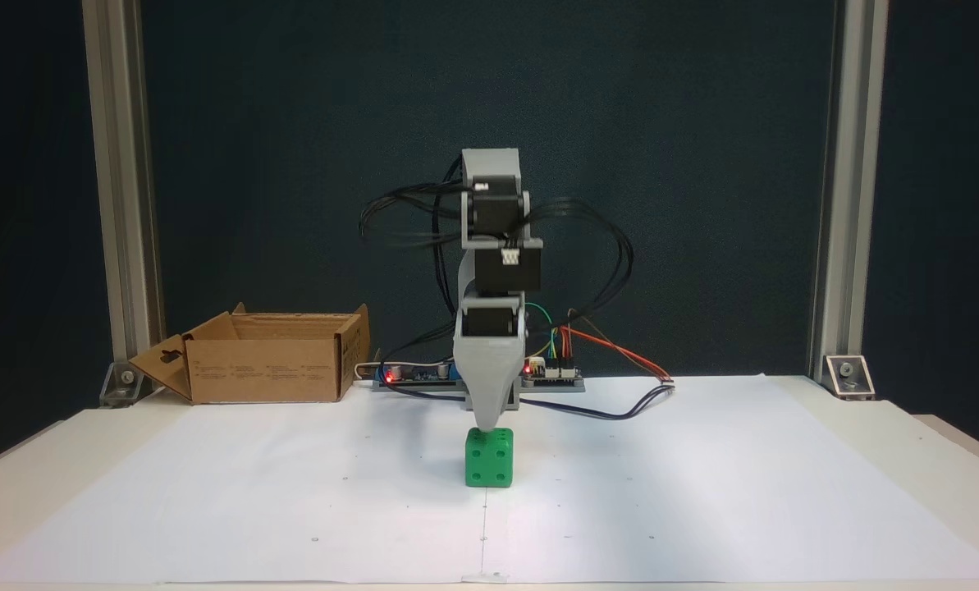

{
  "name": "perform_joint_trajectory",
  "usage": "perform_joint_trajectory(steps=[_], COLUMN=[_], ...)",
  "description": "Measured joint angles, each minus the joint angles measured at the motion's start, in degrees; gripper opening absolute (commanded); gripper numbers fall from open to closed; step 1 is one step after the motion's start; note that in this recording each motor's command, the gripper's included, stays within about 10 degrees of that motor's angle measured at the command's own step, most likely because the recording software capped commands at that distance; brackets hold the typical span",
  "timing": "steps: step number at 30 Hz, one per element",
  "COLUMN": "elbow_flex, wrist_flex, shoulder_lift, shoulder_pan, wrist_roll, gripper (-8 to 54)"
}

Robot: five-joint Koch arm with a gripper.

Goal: Grasp a green dice and put it in the bin.

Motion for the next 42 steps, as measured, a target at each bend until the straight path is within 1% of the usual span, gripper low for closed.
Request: perform_joint_trajectory(steps=[18, 27, 34, 37, 38, 42], elbow_flex=[3.0, 4.9, 5.0, 5.0, 5.0, 5.0], wrist_flex=[-6.9, -11.3, -11.7, -11.7, -11.7, -12.0], shoulder_lift=[-2.9, -6.9, -7.7, -7.9, -7.9, -7.9], shoulder_pan=[1.8, 2.5, 2.5, 2.4, 2.3, 2.4], wrist_roll=[-0.5, -1.0, -1.0, -1.0, -1.0, -1.0], gripper=[43.2, 43.1, 41.0, 35.5, 32.6, 17.8])
